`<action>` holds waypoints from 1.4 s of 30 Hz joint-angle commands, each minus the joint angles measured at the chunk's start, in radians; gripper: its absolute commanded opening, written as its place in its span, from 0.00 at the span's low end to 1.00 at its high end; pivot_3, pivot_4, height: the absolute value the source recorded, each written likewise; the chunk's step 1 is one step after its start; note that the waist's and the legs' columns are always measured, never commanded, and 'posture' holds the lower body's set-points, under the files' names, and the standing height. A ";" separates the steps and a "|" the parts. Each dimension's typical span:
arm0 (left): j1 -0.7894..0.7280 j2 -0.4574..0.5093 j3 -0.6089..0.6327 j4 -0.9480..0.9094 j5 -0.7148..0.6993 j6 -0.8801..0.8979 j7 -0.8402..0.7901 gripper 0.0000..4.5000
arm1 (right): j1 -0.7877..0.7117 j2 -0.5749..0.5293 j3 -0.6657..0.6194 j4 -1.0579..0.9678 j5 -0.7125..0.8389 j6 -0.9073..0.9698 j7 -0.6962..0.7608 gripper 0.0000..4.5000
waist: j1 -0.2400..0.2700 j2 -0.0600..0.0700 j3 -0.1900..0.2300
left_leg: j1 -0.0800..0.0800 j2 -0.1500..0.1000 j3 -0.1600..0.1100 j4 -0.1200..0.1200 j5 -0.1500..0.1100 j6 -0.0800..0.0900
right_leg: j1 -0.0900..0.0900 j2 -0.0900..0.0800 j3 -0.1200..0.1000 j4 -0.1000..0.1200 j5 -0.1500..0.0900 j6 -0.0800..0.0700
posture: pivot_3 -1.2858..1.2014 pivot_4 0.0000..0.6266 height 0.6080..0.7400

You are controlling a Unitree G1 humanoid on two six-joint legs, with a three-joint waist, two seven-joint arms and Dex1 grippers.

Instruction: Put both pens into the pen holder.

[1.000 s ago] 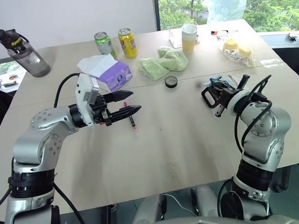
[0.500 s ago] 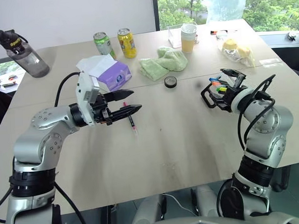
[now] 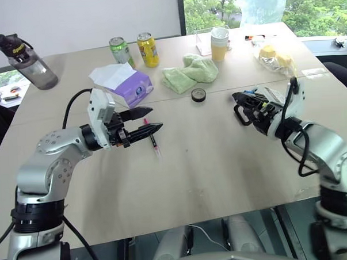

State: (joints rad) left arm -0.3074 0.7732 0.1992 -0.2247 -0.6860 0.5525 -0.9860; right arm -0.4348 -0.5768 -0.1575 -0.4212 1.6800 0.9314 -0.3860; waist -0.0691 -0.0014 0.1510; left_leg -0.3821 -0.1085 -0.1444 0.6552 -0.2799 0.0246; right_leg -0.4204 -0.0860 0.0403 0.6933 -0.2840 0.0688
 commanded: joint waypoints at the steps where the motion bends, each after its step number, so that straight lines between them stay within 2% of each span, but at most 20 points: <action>1: 0.018 0.016 0.047 -0.022 0.021 0.002 0.049 0.71 | 0.000 -0.176 0.078 -0.072 -0.263 0.038 0.363 0.96 | 0.004 0.000 0.000 | 0.000 0.000 0.000 0.000 0.000 0.000 | 0.000 0.000 0.000 0.000 0.000 0.000 | 0.52 0.24 1.00; 4: 0.043 0.024 0.035 -0.001 0.083 -0.002 0.104 0.71 | 0.060 -0.352 0.153 -0.114 -0.531 -0.074 0.702 0.96 | 0.015 -0.002 0.001 | -0.001 -0.001 0.001 0.002 -0.001 0.002 | 0.000 -0.001 -0.001 -0.002 0.000 0.000 | 0.52 0.24 1.00; 7: 0.050 -0.012 0.042 -0.017 0.093 0.044 0.203 0.71 | 0.141 -0.481 0.192 -0.098 -0.749 -0.220 0.971 0.96 | 0.027 -0.004 0.002 | -0.001 0.000 0.000 0.004 -0.002 0.003 | 0.003 -0.001 -0.003 -0.005 0.000 0.001 | 0.52 0.24 1.00; 9: 0.060 -0.039 0.019 -0.049 0.122 0.087 0.290 0.71 | 0.177 -0.519 0.187 -0.073 -0.831 -0.289 1.080 0.96 | 0.034 -0.005 0.002 | -0.001 0.000 0.000 0.005 -0.003 0.003 | 0.005 -0.001 -0.003 -0.006 0.001 0.001 | 0.52 0.24 1.00; 14: 0.049 -0.201 -0.032 -0.132 0.185 0.226 0.569 0.71 | 0.224 -0.496 0.122 -0.033 -0.918 -0.419 1.244 0.96 | 0.046 -0.007 0.003 | -0.001 0.000 -0.002 0.007 -0.003 0.004 | 0.009 -0.001 -0.003 -0.014 0.004 0.004 | 0.52 0.24 1.00; 16: 0.032 -0.276 -0.037 -0.131 0.216 0.253 0.674 0.71 | 0.236 -0.492 0.106 -0.024 -0.935 -0.414 1.259 0.96 | 0.056 -0.008 0.003 | -0.002 0.000 -0.002 0.008 -0.003 0.004 | 0.009 -0.001 -0.003 -0.014 0.004 0.004 | 0.52 0.24 1.00; 20: 0.012 -0.352 -0.069 -0.090 0.297 0.270 0.789 0.71 | 0.258 -0.468 0.084 -0.023 -0.961 -0.403 1.270 0.96 | 0.066 -0.011 0.003 | -0.003 0.000 -0.003 0.010 -0.004 0.004 | 0.009 -0.001 -0.003 -0.014 0.005 0.004 | 0.52 0.24 1.00; 25: -0.021 -0.441 -0.113 -0.053 0.322 0.301 0.832 0.71 | 0.282 -0.442 0.051 -0.044 -0.963 -0.364 1.259 0.96 | 0.081 -0.012 0.003 | -0.003 0.000 -0.002 0.011 -0.004 0.005 | 0.009 -0.001 -0.003 -0.014 0.005 0.004 | 0.52 0.24 1.00; 31: -0.060 -0.474 -0.179 0.024 0.372 0.332 0.839 0.71 | 0.315 -0.432 0.014 -0.072 -0.967 -0.332 1.249 0.96 | 0.086 -0.013 0.002 | -0.003 0.000 -0.002 0.012 -0.004 0.005 | 0.009 -0.001 -0.003 -0.014 0.005 0.005 | 0.52 0.24 1.00; 35: -0.051 -0.477 -0.184 0.035 0.391 0.428 0.864 0.71 | 0.321 -0.429 0.003 -0.080 -0.975 -0.319 1.244 0.96 | 0.086 -0.013 0.002 | -0.003 0.000 -0.002 0.012 -0.004 0.005 | 0.010 -0.001 -0.003 -0.013 0.005 0.005 | 0.52 0.24 1.00; 37: -0.038 -0.484 -0.168 0.027 0.397 0.462 0.882 0.56 | 0.318 -0.425 0.003 -0.084 -0.978 -0.310 1.240 0.99 | 0.085 -0.013 0.001 | -0.002 0.000 -0.002 0.012 -0.004 0.005 | 0.011 -0.001 -0.003 -0.014 0.005 0.005 | 0.52 0.24 1.00; 39: -0.032 -0.481 -0.174 0.019 0.406 0.467 0.880 0.45 | 0.315 -0.420 0.007 -0.086 -0.981 -0.304 1.237 0.99 | 0.082 -0.013 0.000 | -0.001 0.000 -0.001 0.012 -0.004 0.005 | 0.011 -0.001 -0.003 -0.013 0.005 0.005 | 0.52 0.24 1.00; 41: -0.032 -0.482 -0.176 0.014 0.411 0.469 0.880 0.24 | 0.312 -0.416 0.010 -0.087 -0.987 -0.300 1.236 0.99 | 0.083 -0.013 0.000 | -0.001 0.000 -0.001 0.012 -0.004 0.005 | 0.011 -0.001 -0.003 -0.013 0.005 0.005 | 0.52 0.24 1.00; 42: -0.033 -0.485 -0.176 0.012 0.414 0.471 0.880 0.16 | 0.311 -0.414 0.012 -0.086 -0.991 -0.299 1.237 0.99 | 0.084 -0.013 0.000 | -0.001 0.000 -0.001 0.012 -0.004 0.005 | 0.011 -0.001 -0.003 -0.013 0.005 0.005 | 0.52 0.24 1.00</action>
State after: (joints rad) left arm -0.3740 0.2956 0.0454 -0.2250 -0.2730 0.9747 -0.1013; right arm -0.1114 -0.9931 -0.1241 -0.4754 0.6925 0.6307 0.8523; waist 0.0151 -0.0140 0.1510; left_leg -0.3830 -0.1089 -0.1454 0.6670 -0.2838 0.0292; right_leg -0.4092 -0.0870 0.0370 0.6797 -0.2788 0.0736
